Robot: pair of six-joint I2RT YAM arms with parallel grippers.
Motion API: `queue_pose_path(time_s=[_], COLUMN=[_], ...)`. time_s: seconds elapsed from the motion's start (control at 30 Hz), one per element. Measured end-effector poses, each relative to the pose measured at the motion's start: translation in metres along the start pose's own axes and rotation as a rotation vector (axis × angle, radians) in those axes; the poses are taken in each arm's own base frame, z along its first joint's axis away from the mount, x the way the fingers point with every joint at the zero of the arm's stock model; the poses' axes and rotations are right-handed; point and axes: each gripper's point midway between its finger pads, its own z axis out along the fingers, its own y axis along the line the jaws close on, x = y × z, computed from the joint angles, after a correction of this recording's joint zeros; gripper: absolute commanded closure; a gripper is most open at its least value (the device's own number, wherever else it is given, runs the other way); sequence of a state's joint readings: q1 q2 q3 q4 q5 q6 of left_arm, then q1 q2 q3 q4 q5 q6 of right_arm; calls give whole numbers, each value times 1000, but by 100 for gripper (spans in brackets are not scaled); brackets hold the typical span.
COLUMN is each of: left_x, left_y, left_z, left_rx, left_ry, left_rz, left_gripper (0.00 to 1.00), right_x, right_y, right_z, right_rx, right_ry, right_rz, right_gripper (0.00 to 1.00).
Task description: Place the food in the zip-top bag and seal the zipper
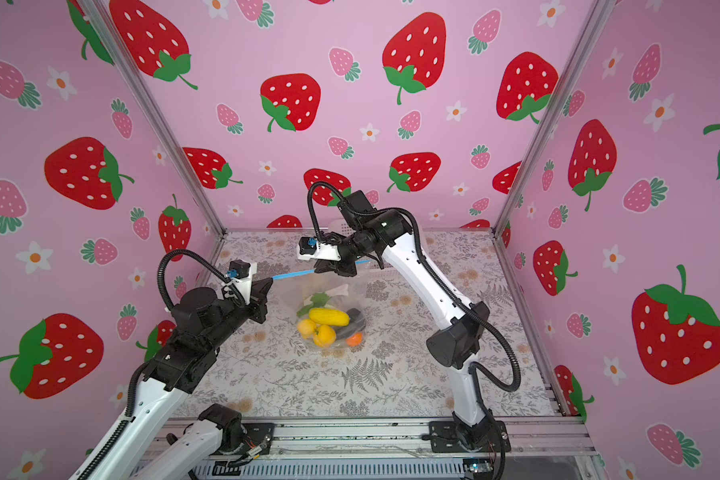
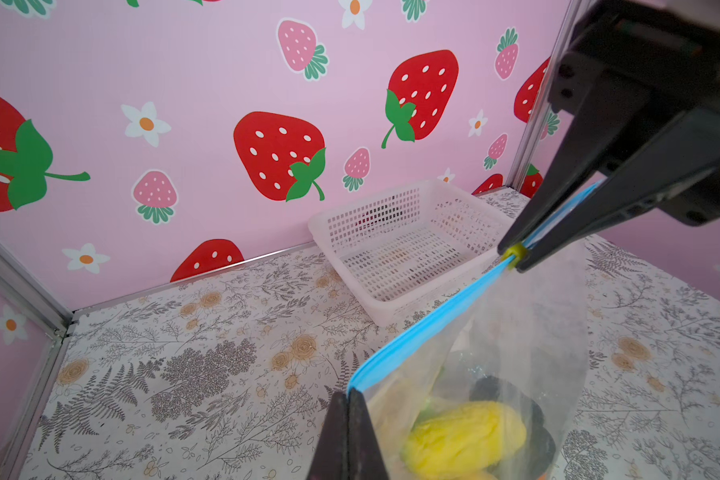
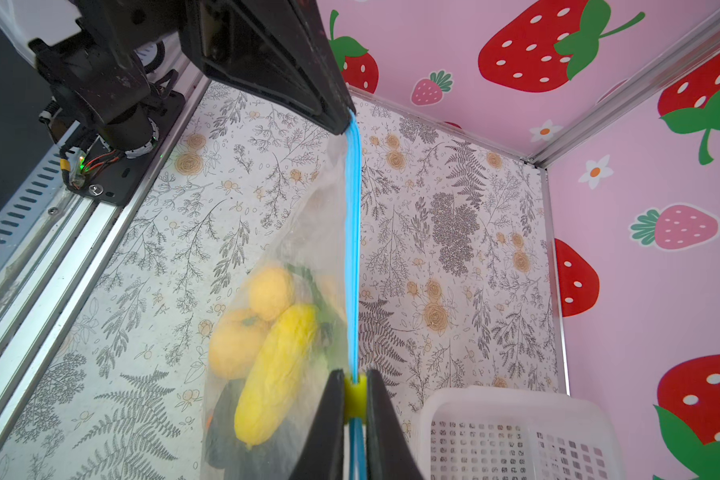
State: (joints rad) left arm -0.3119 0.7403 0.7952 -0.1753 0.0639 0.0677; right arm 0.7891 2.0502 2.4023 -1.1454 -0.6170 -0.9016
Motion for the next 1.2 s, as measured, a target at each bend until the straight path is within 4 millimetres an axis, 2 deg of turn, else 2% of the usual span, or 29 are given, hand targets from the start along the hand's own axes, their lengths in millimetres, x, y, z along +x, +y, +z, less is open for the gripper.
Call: queue_pose_path(time_s=[0.53,1.2], left_x=[5,7], left_y=[23,34], left_z=[2,1], left_rx=[-102,-146], left_ry=[20,22], left_rz=[-56,-79], left_gripper=[100,100], right_x=[14,27], right_y=[-5,-11], right_z=[-17,-31], right_rx=[33,60], right_ry=[19,33], right_rz=[40,68], right_gripper=[89,89])
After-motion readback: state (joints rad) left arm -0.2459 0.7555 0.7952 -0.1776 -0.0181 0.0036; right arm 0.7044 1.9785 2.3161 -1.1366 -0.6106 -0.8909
